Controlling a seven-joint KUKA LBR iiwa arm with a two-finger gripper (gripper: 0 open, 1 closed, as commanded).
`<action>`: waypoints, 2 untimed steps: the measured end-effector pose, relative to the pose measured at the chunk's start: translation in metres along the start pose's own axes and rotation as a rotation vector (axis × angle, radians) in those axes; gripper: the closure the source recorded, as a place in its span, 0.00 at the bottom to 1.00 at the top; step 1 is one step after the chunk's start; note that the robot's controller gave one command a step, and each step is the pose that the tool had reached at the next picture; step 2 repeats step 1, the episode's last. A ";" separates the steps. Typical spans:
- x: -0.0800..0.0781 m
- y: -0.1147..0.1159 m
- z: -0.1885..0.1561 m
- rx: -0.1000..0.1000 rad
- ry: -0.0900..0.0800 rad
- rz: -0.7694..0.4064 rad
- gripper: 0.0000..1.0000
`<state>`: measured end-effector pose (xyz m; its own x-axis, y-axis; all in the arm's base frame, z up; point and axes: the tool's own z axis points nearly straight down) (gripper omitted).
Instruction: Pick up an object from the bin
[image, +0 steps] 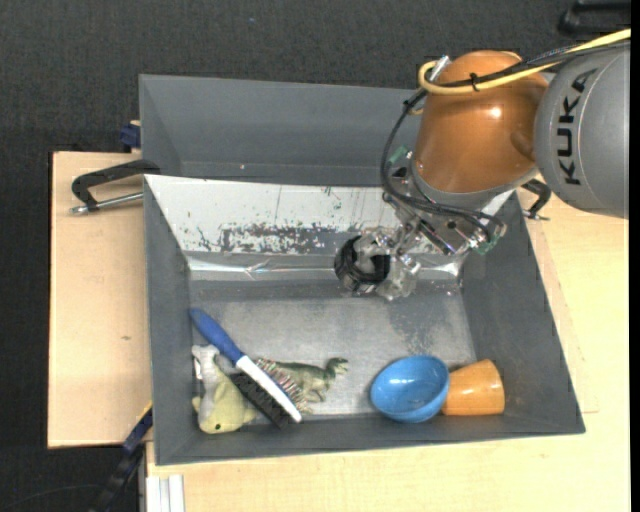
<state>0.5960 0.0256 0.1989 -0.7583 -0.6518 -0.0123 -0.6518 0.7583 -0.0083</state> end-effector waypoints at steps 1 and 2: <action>-0.002 0.002 -0.102 0.001 -0.001 -0.020 1.00; -0.002 0.002 -0.102 0.001 -0.001 -0.020 1.00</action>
Offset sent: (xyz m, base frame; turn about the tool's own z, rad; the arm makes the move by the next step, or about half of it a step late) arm -0.0034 0.0013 0.0949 -0.0221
